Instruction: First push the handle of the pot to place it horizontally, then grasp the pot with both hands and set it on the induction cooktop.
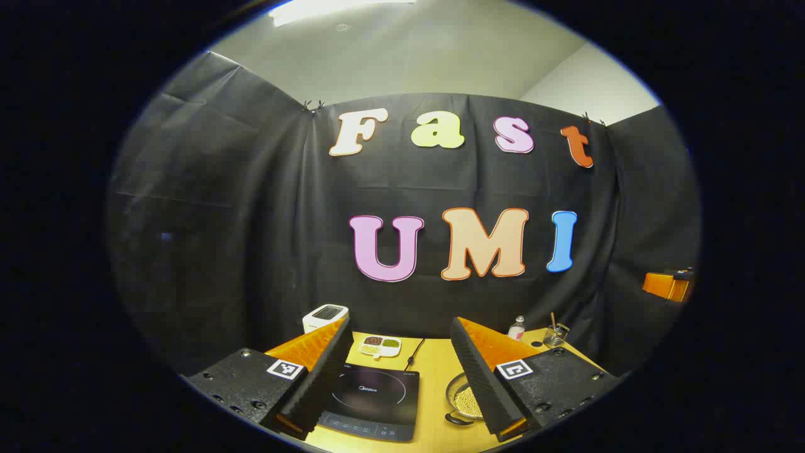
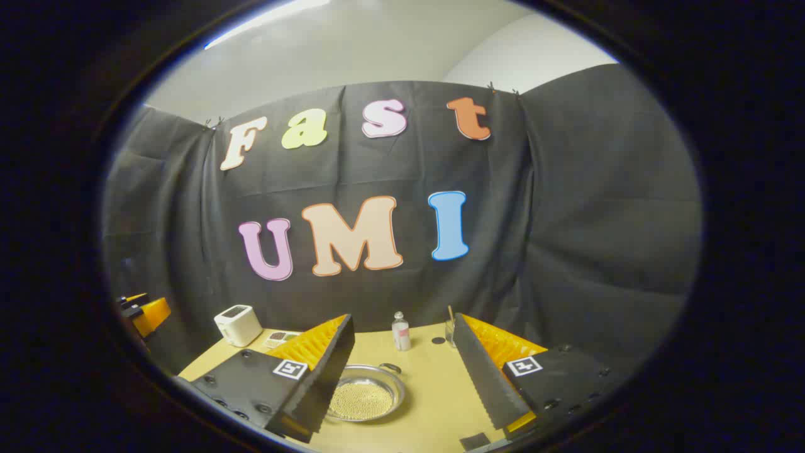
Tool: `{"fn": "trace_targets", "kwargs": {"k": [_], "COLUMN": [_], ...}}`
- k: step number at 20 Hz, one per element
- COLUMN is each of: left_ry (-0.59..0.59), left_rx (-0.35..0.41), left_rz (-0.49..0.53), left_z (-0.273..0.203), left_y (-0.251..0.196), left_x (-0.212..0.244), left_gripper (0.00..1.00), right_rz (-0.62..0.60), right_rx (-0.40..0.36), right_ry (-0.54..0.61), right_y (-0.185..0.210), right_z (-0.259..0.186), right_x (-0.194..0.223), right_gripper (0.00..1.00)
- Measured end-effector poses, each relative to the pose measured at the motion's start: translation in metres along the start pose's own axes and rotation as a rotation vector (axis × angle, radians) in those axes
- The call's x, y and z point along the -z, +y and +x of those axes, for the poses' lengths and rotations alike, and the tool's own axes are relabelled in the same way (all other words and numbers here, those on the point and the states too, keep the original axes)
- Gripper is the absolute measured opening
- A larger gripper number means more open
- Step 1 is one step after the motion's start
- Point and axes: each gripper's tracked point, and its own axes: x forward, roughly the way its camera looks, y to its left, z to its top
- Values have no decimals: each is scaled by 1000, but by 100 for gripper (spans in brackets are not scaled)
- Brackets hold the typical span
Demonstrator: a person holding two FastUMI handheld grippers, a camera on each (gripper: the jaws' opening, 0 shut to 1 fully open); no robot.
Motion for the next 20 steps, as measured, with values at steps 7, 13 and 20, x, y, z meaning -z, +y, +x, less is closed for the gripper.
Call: {"fn": "trace_targets", "kwargs": {"k": [7,13,20], "left_ry": [17,31,47], "left_rx": [-11,-29,-32], "left_rz": [0,-2,-14], "left_z": [-6,-15,-17], "left_y": [-8,3,21], "left_x": [10,13,22], "left_gripper": [96,96,96], "right_rz": [-14,-17,-7], "right_rx": [-51,-67,-45], "right_ry": [7,17,30], "right_y": [0,7,17], "right_z": [1,1,-2], "right_x": [0,6,12], "right_gripper": [93,98,99]}}
